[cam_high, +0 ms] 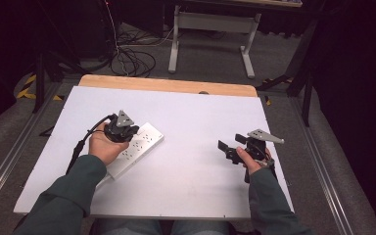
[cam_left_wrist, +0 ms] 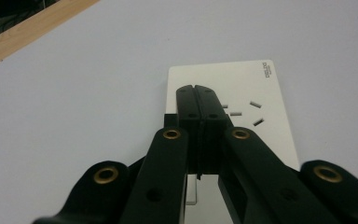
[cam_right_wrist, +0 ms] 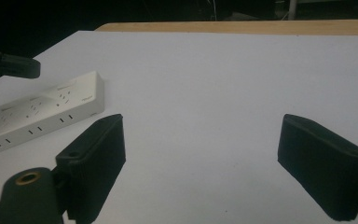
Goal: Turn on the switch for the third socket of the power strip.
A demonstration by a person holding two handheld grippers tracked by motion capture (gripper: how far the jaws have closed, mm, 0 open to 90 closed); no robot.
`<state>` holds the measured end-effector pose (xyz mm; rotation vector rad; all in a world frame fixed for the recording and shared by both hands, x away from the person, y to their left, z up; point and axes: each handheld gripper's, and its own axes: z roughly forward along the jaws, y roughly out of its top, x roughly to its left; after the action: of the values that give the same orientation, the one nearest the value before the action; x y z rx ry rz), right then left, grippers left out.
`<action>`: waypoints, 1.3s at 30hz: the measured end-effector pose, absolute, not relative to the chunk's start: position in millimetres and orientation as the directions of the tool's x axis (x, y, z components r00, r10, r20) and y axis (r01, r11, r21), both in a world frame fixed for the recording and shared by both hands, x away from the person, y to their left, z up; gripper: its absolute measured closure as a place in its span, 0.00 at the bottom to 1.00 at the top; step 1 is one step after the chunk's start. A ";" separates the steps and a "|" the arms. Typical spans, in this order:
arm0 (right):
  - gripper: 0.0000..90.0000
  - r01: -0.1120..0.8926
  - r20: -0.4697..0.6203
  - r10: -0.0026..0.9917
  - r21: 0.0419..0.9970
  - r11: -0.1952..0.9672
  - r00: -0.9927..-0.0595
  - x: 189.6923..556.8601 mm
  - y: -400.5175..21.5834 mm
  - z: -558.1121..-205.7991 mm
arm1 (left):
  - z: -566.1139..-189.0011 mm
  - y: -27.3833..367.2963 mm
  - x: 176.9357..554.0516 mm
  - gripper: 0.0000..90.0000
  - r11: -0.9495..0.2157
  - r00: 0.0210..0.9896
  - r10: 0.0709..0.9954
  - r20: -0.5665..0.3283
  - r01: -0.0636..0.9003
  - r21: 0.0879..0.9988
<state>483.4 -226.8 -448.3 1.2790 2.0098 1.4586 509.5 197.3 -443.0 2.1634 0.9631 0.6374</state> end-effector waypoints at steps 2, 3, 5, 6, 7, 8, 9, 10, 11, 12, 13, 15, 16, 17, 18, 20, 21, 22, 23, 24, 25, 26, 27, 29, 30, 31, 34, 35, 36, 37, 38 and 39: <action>0.17 0.461 0.217 0.818 0.885 0.065 -0.533 483.6 -226.8 -448.4 | -444.0 196.8 510.2 1.00 -0.498 0.608 0.779 0.154 0.451 0.740; 0.17 0.461 0.217 0.818 0.885 0.066 -0.533 483.6 -226.8 -448.5 | -444.5 196.7 510.8 1.00 -0.497 0.606 0.780 0.154 0.451 0.741; 0.17 0.462 0.215 0.817 0.884 0.069 -0.534 483.7 -226.9 -448.7 | -445.1 196.6 511.5 1.00 -0.502 0.602 0.782 0.162 0.454 0.736; 0.17 0.464 0.215 0.818 0.883 0.070 -0.533 483.7 -227.0 -448.9 | -445.8 196.5 512.0 1.00 -0.501 0.601 0.783 0.159 0.459 0.734; 0.17 0.464 0.215 0.818 0.883 0.070 -0.533 483.7 -227.0 -448.9 | -446.3 196.4 512.3 1.00 -0.497 0.597 0.787 0.157 0.462 0.734; 0.17 0.464 0.215 0.818 0.883 0.070 -0.533 483.8 -227.0 -449.0 | -446.2 196.9 512.9 1.00 -0.496 0.591 0.791 0.160 0.467 0.732; 0.17 0.465 0.216 0.819 0.883 0.070 -0.532 483.9 -227.0 -449.1 | -446.5 197.1 513.5 1.00 -0.493 0.588 0.793 0.157 0.469 0.733; 0.17 0.466 0.216 0.819 0.882 0.070 -0.532 483.9 -226.9 -449.2 | -446.7 197.3 514.1 1.00 -0.487 0.587 0.796 0.147 0.476 0.733; 0.17 0.467 0.217 0.818 0.882 0.070 -0.532 483.9 -226.8 -449.2 | -447.1 197.3 514.6 1.00 -0.488 0.586 0.797 0.148 0.479 0.730; 0.17 0.467 0.216 0.818 0.881 0.071 -0.532 484.0 -226.7 -449.3 | -448.2 196.6 515.0 1.00 -0.485 0.586 0.797 0.144 0.480 0.731; 0.17 0.468 0.216 0.818 0.881 0.072 -0.533 484.0 -226.6 -449.3 | -448.6 196.2 515.3 1.00 -0.489 0.586 0.797 0.148 0.481 0.728; 0.17 0.469 0.219 0.818 0.880 0.070 -0.532 484.0 -226.3 -449.5 | -449.4 195.4 516.1 1.00 -0.489 0.582 0.799 0.151 0.481 0.728; 0.17 0.470 0.218 0.819 0.880 0.070 -0.531 484.0 -226.4 -449.4 | -449.7 195.0 516.6 1.00 -0.487 0.581 0.800 0.150 0.482 0.728; 0.17 0.469 0.217 0.818 0.880 0.071 -0.532 484.1 -226.6 -449.4 | -449.8 194.7 516.9 1.00 -0.487 0.582 0.800 0.148 0.484 0.727; 0.17 0.468 0.216 0.819 0.881 0.071 -0.531 484.1 -226.8 -449.4 | -450.2 194.2 517.2 1.00 -0.485 0.582 0.801 0.143 0.488 0.726; 0.17 0.469 0.216 0.819 0.881 0.071 -0.531 484.0 -226.8 -449.4 | -452.1 192.2 518.5 1.00 -0.492 0.587 0.796 0.145 0.490 0.719; 0.17 0.469 0.216 0.819 0.880 0.072 -0.531 484.0 -226.8 -449.5 | -453.4 190.6 519.1 1.00 -0.500 0.587 0.795 0.153 0.492 0.713; 0.17 0.471 0.219 0.819 0.880 0.070 -0.531 483.9 -226.6 -449.5 | -454.2 189.5 519.6 1.00 -0.510 0.586 0.794 0.163 0.495 0.704; 0.17 0.471 0.219 0.819 0.880 0.070 -0.531 483.9 -226.6 -449.5 | -455.3 188.3 520.5 1.00 -0.516 0.586 0.793 0.167 0.500 0.695; 0.17 0.471 0.218 0.818 0.879 0.073 -0.532 483.9 -226.5 -449.8 | -456.0 187.6 521.7 1.00 -0.520 0.585 0.792 0.172 0.501 0.692; 0.17 0.471 0.218 0.818 0.879 0.073 -0.532 483.9 -226.5 -449.8 | -456.3 186.9 522.0 1.00 -0.518 0.584 0.794 0.167 0.506 0.690; 0.17 0.472 0.218 0.818 0.879 0.073 -0.532 483.9 -226.5 -449.9 | -456.8 186.3 522.8 1.00 -0.520 0.587 0.793 0.165 0.509 0.686; 0.17 0.473 0.217 0.818 0.878 0.075 -0.533 484.2 -226.7 -450.3 | -457.3 186.1 523.4 1.00 -0.516 0.585 0.794 0.163 0.509 0.688; 0.17 0.474 0.217 0.818 0.878 0.075 -0.532 484.3 -226.6 -450.4 | -458.3 185.9 524.1 1.00 -0.514 0.580 0.798 0.165 0.511 0.689; 0.17 0.475 0.220 0.817 0.877 0.074 -0.533 484.5 -226.5 -450.6 | -459.2 185.6 524.6 1.00 -0.518 0.581 0.797 0.165 0.516 0.683; 0.17 0.477 0.219 0.818 0.876 0.075 -0.531 484.5 -226.3 -450.8 | -460.0 185.4 525.0 1.00 -0.518 0.583 0.796 0.164 0.517 0.682; 0.17 0.477 0.221 0.818 0.876 0.073 -0.531 484.5 -226.3 -450.9 | -459.7 185.1 526.0 1.00 -0.508 0.581 0.799 0.155 0.515 0.690; 0.17 0.479 0.221 0.818 0.875 0.075 -0.531 484.4 -226.2 -451.0 | -459.8 184.5 526.2 1.00 -0.504 0.579 0.801 0.151 0.517 0.692; 0.17 0.479 0.218 0.818 0.874 0.078 -0.532 484.4 -226.2 -451.2 | -460.3 183.8 526.2 1.00 -0.506 0.580 0.801 0.152 0.519 0.689; 0.17 0.479 0.218 0.818 0.874 0.078 -0.532 484.4 -226.2 -451.2 | -461.3 183.1 526.6 1.00 -0.514 0.585 0.796 0.159 0.513 0.688; 0.17 0.480 0.218 0.818 0.873 0.080 -0.533 484.4 -226.0 -451.3 | -461.6 181.7 526.5 1.00 -0.510 0.581 0.799 0.158 0.514 0.689; 0.17 0.482 0.219 0.817 0.872 0.080 -0.533 484.5 -225.7 -451.5 | -461.6 180.9 526.7 1.00 -0.510 0.580 0.799 0.157 0.516 0.688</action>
<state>484.5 -225.7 -451.5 1.2922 2.0379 1.4348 526.7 180.9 -461.6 2.2193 1.0425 0.6248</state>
